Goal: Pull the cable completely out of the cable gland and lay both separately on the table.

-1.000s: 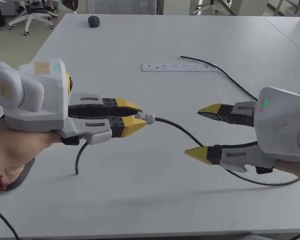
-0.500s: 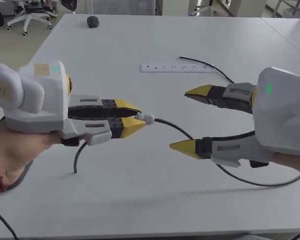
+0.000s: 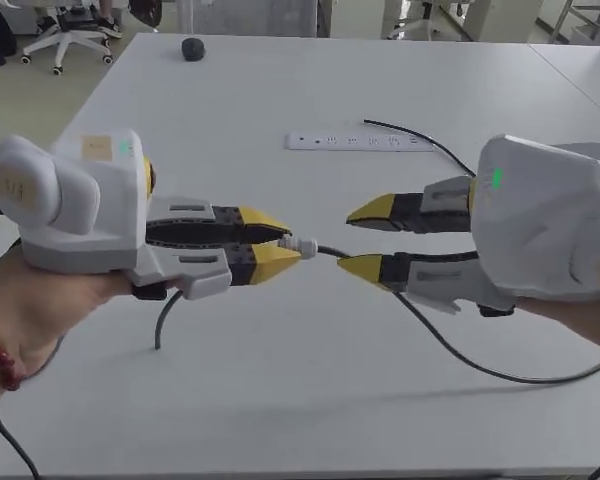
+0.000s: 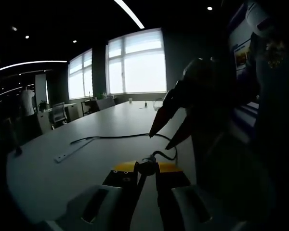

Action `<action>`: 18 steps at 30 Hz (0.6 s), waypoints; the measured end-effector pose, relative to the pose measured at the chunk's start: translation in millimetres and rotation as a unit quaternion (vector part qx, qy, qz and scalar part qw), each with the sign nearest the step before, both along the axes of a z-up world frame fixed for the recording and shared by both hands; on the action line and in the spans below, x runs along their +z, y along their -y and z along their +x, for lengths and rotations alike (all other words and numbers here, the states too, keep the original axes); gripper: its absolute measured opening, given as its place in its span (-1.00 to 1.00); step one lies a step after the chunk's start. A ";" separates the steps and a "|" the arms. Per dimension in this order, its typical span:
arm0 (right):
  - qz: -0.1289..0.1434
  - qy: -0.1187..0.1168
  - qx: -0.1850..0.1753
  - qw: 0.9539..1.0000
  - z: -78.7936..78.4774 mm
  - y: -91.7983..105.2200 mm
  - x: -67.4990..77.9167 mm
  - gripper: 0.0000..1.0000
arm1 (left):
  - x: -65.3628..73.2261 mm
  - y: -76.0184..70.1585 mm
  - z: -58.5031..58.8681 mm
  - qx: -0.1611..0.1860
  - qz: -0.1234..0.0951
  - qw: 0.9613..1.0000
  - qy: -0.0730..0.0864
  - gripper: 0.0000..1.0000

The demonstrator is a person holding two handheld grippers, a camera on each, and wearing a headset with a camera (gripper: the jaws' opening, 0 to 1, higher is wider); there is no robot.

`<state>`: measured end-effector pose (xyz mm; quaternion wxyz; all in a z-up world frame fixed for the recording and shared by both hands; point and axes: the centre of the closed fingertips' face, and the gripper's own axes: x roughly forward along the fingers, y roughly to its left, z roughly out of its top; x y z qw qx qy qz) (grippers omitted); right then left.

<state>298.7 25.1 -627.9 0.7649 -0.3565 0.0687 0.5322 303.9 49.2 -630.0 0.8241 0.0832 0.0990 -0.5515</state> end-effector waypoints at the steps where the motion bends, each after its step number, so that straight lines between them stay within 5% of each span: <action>1: 0.000 0.000 0.004 1.000 -0.1 -2.4 0.1 -0.79 | 0.0 0.5 -0.5 -0.001 -0.001 1.000 0.000 -0.69; 18: -0.050 -0.002 0.031 0.998 -1.1 -10.4 -16.0 -1.00 | 1.9 2.9 -4.2 -0.009 -0.003 1.000 0.002 -0.69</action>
